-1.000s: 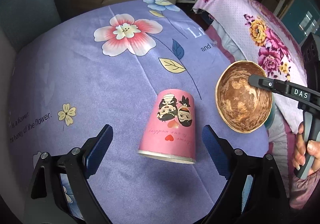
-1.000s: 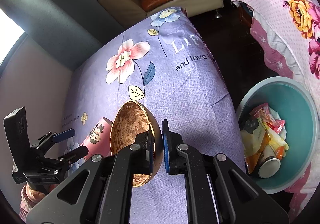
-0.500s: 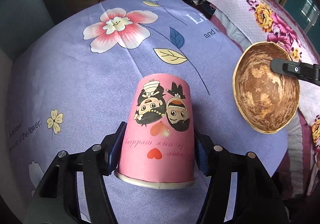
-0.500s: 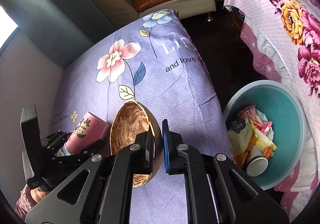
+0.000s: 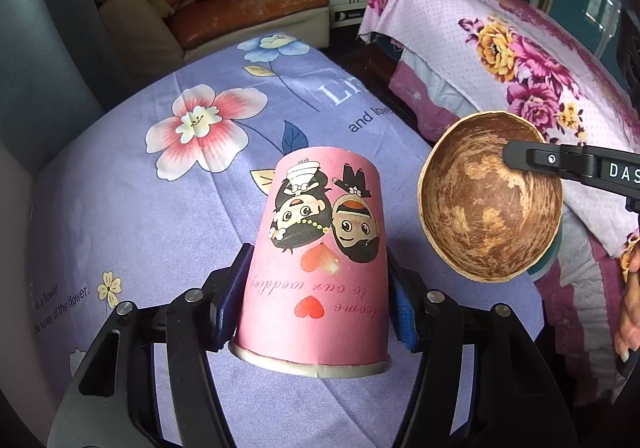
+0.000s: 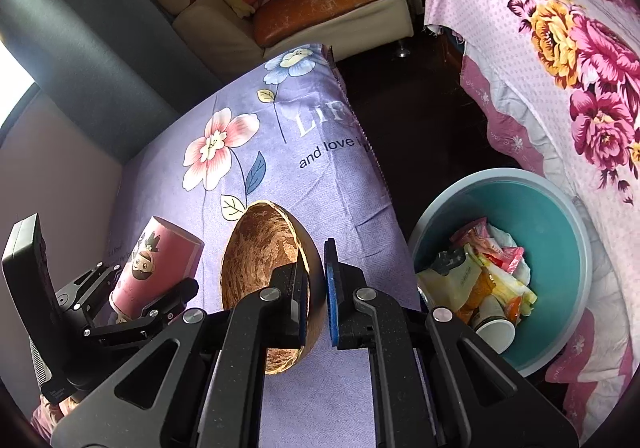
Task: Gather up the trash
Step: 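Lift and carry the wicker bowl and pink cup over the teal bin, then open both tools to drop the bowl and pink cup into the bin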
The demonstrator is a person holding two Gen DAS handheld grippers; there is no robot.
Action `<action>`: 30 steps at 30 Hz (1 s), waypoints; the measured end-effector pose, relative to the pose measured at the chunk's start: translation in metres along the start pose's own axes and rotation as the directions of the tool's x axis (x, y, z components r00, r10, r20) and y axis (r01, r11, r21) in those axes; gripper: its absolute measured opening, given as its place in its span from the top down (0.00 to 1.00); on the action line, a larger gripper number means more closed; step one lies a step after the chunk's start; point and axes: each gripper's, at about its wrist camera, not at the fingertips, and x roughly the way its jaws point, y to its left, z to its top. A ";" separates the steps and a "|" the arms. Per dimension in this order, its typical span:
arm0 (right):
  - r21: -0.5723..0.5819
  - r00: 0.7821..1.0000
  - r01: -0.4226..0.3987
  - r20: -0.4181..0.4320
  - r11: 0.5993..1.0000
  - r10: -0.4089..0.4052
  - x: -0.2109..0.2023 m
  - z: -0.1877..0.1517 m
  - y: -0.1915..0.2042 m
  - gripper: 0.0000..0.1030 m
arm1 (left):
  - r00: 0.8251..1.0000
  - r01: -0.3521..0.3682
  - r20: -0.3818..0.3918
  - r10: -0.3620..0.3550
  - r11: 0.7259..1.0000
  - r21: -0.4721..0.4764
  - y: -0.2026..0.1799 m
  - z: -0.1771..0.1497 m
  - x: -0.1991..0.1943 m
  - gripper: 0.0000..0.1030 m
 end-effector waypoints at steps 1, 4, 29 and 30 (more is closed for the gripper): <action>0.011 1.000 0.002 0.008 1.000 -0.003 -0.003 0.000 -0.007 0.93 | 1.000 0.006 -0.001 -0.006 1.000 0.010 -0.007 0.003 0.001 0.40; 0.045 0.999 0.012 0.034 0.999 -0.013 -0.014 0.000 -0.031 0.93 | 1.000 0.017 -0.007 -0.017 0.999 0.046 -0.031 0.012 0.006 0.40; 0.292 0.979 0.141 0.098 0.946 -0.177 -0.059 -0.027 -0.213 0.92 | 0.982 0.129 -0.165 -0.093 0.966 0.223 -0.199 0.045 0.086 0.36; 0.294 0.980 0.142 0.093 0.945 -0.176 -0.058 -0.027 -0.215 0.92 | 0.980 0.133 -0.173 -0.096 0.967 0.217 -0.200 0.046 0.089 0.35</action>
